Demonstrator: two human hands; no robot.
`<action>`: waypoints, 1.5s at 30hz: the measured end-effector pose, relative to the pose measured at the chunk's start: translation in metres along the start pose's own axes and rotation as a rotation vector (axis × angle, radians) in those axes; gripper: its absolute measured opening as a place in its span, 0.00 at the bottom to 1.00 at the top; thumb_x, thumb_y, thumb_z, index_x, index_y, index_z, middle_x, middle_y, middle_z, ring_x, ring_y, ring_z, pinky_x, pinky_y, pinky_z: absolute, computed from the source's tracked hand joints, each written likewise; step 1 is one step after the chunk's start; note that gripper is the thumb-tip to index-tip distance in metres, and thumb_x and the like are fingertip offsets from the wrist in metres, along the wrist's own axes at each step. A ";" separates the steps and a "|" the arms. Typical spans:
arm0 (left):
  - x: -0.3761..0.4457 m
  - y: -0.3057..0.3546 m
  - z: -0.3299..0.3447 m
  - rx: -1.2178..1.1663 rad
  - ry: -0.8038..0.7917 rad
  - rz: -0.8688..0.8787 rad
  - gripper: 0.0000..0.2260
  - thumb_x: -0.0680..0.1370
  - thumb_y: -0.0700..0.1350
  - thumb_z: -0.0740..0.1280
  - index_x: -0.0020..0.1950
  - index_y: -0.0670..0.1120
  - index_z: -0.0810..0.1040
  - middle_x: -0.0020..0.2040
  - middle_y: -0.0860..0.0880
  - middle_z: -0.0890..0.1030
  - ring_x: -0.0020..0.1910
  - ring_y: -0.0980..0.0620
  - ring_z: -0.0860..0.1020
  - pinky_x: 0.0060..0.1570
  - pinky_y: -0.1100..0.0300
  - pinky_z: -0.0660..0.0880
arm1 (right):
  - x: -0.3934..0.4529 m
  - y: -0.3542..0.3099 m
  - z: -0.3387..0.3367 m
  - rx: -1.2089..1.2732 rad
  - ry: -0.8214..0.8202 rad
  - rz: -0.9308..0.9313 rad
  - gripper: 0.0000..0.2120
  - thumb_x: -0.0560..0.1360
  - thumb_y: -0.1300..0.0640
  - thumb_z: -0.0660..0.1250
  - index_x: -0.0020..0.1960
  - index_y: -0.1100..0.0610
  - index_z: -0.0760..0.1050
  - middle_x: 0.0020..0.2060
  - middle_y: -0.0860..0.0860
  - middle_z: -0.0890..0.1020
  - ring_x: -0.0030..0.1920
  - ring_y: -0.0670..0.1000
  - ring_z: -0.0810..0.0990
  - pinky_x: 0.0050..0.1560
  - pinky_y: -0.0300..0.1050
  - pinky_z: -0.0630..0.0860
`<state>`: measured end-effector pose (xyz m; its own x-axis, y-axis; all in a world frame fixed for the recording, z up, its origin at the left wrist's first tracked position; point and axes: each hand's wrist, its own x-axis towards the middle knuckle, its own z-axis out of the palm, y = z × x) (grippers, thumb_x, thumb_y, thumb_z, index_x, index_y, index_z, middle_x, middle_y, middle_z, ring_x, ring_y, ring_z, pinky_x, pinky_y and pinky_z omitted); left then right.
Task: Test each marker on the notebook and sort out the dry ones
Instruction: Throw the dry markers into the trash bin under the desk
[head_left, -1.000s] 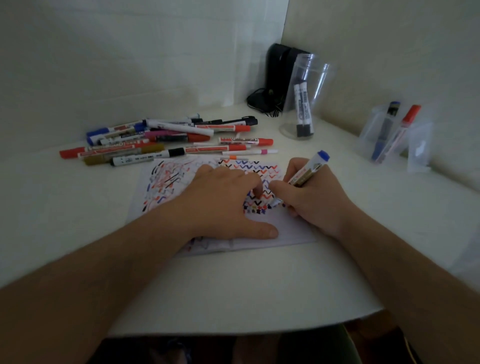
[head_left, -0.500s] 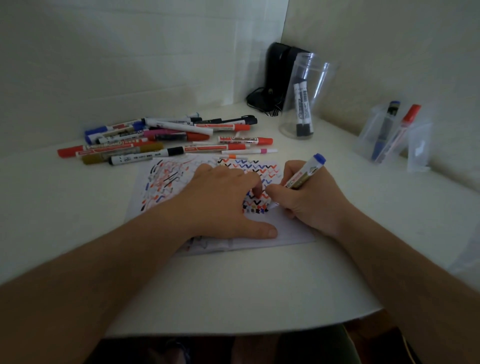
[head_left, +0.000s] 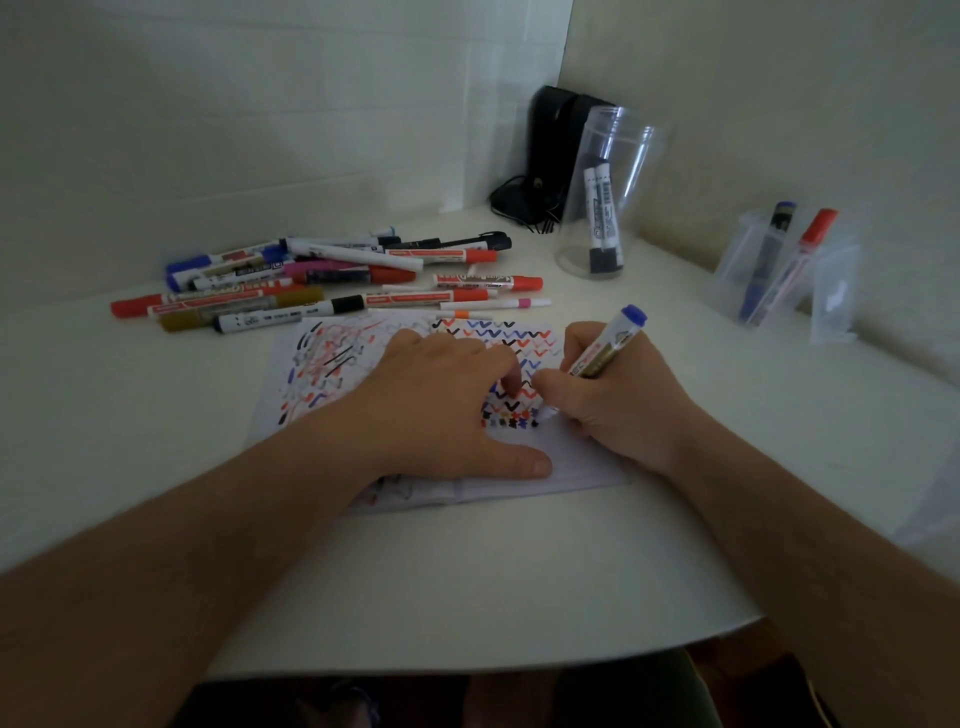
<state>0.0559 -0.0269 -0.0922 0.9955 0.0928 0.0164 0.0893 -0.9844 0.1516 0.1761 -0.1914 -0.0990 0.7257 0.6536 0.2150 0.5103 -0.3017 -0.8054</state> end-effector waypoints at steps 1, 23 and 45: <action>0.000 0.001 0.000 -0.005 0.002 -0.004 0.37 0.62 0.85 0.57 0.62 0.63 0.68 0.52 0.60 0.72 0.53 0.54 0.72 0.61 0.47 0.66 | 0.001 0.001 0.000 0.004 0.012 0.001 0.18 0.73 0.57 0.76 0.35 0.59 0.67 0.32 0.63 0.77 0.29 0.53 0.74 0.33 0.52 0.74; -0.010 -0.001 -0.004 -0.439 0.181 0.057 0.10 0.85 0.50 0.62 0.64 0.54 0.67 0.50 0.59 0.78 0.47 0.64 0.77 0.44 0.69 0.71 | -0.003 -0.008 -0.005 0.738 -0.124 0.001 0.12 0.70 0.51 0.79 0.44 0.56 0.80 0.33 0.56 0.79 0.28 0.50 0.73 0.26 0.38 0.69; -0.002 -0.016 -0.006 -0.425 0.528 0.073 0.17 0.81 0.53 0.68 0.70 0.55 0.79 0.62 0.56 0.82 0.50 0.68 0.74 0.54 0.79 0.65 | 0.002 -0.011 -0.012 0.891 -0.049 0.095 0.06 0.76 0.58 0.64 0.42 0.56 0.77 0.31 0.57 0.75 0.28 0.53 0.70 0.27 0.41 0.66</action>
<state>0.0528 -0.0101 -0.0885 0.8405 0.1955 0.5052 -0.1044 -0.8566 0.5052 0.1775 -0.1947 -0.0834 0.7159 0.6882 0.1178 -0.1133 0.2810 -0.9530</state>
